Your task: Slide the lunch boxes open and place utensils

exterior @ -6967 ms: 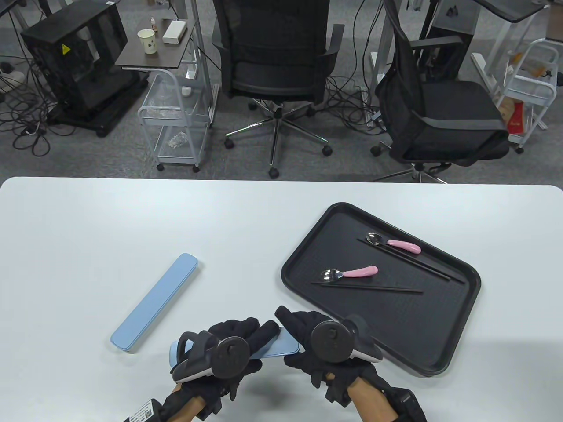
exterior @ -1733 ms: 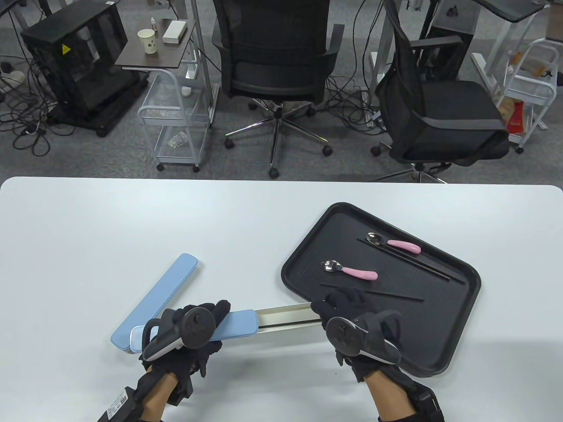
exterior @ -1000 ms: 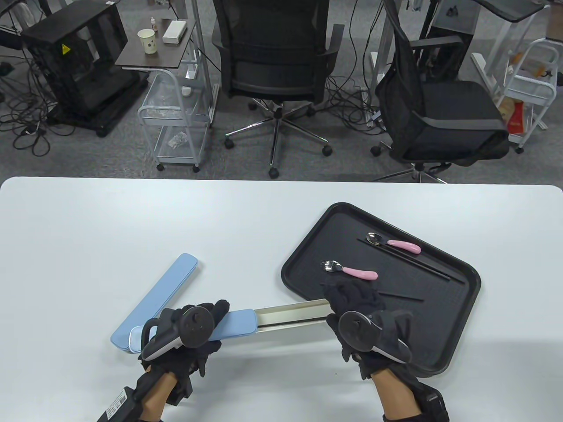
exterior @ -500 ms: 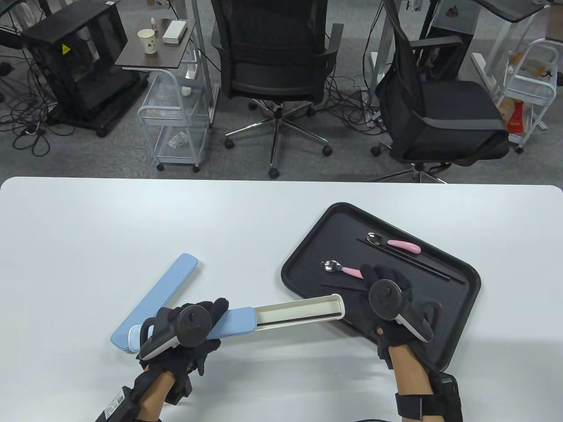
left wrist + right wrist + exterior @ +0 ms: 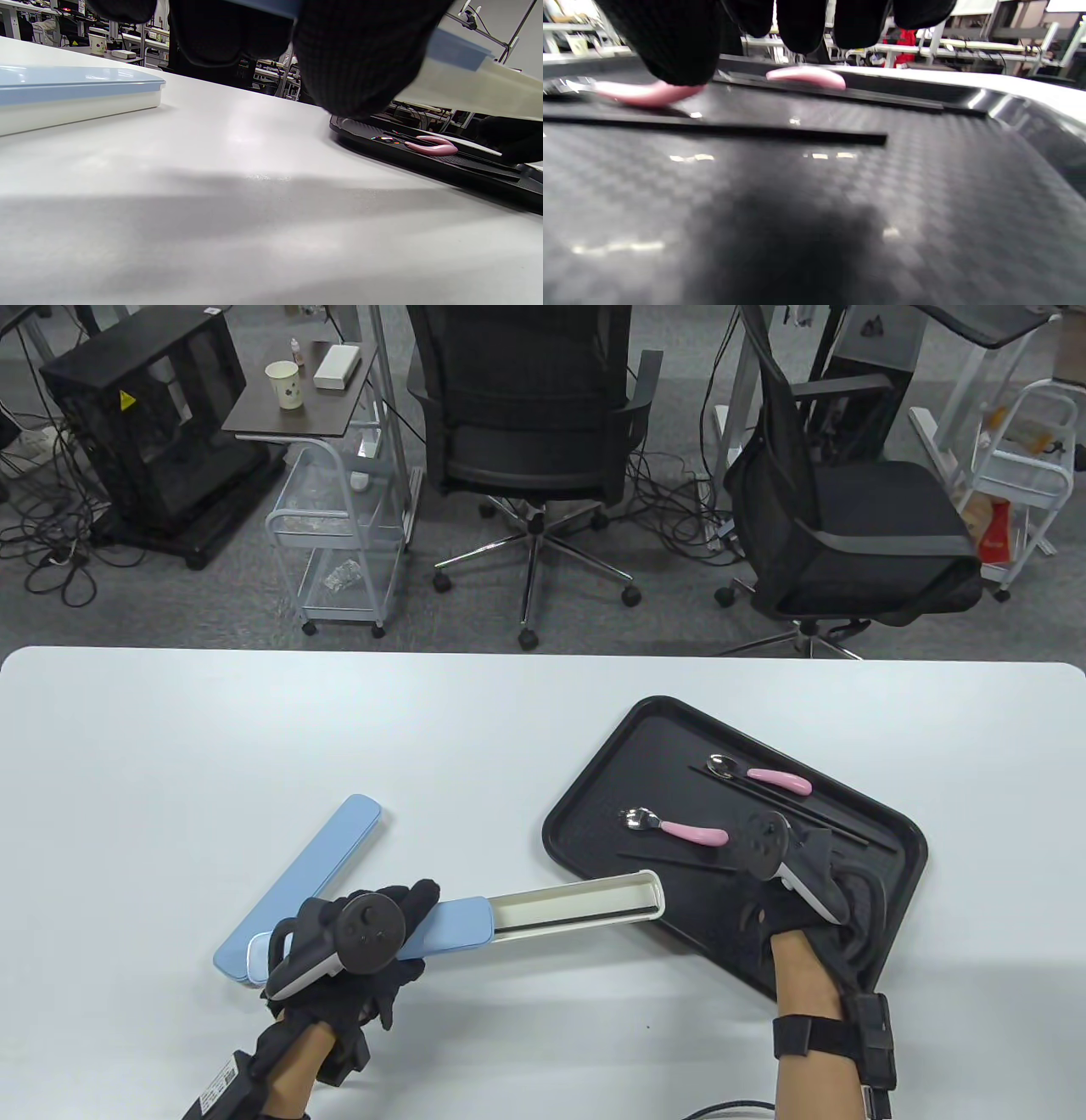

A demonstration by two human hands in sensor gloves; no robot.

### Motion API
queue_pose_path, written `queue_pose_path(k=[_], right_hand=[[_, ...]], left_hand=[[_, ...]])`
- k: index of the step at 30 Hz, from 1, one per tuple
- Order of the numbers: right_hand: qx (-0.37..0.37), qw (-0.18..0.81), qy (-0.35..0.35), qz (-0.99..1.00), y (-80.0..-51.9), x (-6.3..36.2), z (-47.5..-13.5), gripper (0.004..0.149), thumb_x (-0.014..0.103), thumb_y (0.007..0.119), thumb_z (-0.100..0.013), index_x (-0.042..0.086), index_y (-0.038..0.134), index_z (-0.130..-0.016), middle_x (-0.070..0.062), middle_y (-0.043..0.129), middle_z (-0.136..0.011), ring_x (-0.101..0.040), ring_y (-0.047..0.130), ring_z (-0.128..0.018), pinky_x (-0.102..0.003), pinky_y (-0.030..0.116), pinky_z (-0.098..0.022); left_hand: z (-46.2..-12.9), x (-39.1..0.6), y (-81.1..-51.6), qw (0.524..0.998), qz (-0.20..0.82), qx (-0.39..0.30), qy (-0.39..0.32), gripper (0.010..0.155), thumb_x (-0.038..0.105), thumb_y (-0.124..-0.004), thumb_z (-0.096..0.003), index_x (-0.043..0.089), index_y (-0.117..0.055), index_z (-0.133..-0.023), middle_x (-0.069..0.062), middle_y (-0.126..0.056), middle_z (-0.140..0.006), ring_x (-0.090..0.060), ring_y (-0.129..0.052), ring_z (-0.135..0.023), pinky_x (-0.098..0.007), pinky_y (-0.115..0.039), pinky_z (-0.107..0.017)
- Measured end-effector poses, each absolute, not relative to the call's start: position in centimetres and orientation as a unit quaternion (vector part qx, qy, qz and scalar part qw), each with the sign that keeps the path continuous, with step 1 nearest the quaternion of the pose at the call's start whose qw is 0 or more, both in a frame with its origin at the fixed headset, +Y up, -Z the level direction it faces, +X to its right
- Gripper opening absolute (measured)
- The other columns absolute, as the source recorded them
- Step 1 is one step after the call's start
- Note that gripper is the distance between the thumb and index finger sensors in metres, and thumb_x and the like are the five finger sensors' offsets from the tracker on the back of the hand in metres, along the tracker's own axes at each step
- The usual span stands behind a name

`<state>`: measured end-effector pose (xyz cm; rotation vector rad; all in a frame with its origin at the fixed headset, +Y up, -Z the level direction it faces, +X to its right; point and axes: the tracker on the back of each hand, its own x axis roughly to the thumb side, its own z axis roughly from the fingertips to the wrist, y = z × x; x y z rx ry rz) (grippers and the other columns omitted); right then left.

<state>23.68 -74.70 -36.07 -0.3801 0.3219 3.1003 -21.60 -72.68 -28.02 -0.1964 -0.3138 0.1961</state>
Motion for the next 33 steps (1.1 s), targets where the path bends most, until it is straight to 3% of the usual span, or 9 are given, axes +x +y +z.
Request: queue_pose_path(k=[7,9,23,26,33], right_hand=[[-0.15,-0.028,0.136,0.979,-76.8,25.1,-36.4,0.073,0.042,0.08,-0.047,0.033,0.037,-0.106,-0.008,0.038,-0.114,-0.042,0.046,-0.105,-0.061,0.046,-0.073],[-0.155,0.004,0.126,0.98,-77.0,25.4,-36.4,0.073,0.04,0.081,-0.048,0.032,0.038,-0.106,-0.009,0.038,-0.113,-0.043,0.046,-0.104,-0.061,0.046,-0.072],[-0.137,-0.01,0.121,0.983,-77.1,25.0,-36.6,0.049,0.031,0.081,-0.049,0.034,0.064,-0.095,-0.005,0.063,-0.102,-0.036,0.069,-0.095,-0.057,0.058,-0.071],[-0.128,-0.021,0.084,0.988,-77.3,24.8,-36.5,0.044,0.027,0.083,-0.046,0.035,0.071,-0.088,-0.005,0.073,-0.095,-0.035,0.075,-0.091,-0.057,0.061,-0.069],[-0.101,-0.051,0.085,0.99,-77.4,24.3,-36.4,0.041,0.026,0.082,-0.047,0.035,0.071,-0.086,-0.003,0.074,-0.093,-0.033,0.075,-0.092,-0.056,0.061,-0.07]], left_hand=[[-28.0,-21.6,-72.7,0.978,0.095,-0.098,-0.158,0.083,0.04,-0.09,-0.0388,0.035,-0.04,-0.105,-0.001,-0.054,-0.107,-0.033,-0.064,-0.095,-0.066,-0.047,-0.072],[-28.0,-21.6,-72.7,0.978,0.096,-0.097,-0.158,0.083,0.04,-0.09,-0.0389,0.035,-0.04,-0.105,-0.001,-0.054,-0.107,-0.033,-0.064,-0.095,-0.066,-0.047,-0.072],[-28.1,-21.5,-72.8,0.978,0.093,-0.101,-0.156,0.083,0.04,-0.09,-0.0389,0.035,-0.04,-0.105,-0.001,-0.054,-0.106,-0.033,-0.064,-0.095,-0.066,-0.047,-0.072],[-28.1,-21.6,-72.8,0.978,0.093,-0.102,-0.156,0.083,0.04,-0.09,-0.0389,0.035,-0.04,-0.105,-0.001,-0.054,-0.106,-0.033,-0.064,-0.095,-0.066,-0.047,-0.072],[-28.1,-21.5,-72.8,0.978,0.091,-0.104,-0.155,0.083,0.039,-0.09,-0.0389,0.035,-0.04,-0.105,-0.001,-0.054,-0.107,-0.033,-0.064,-0.095,-0.067,-0.047,-0.072]])
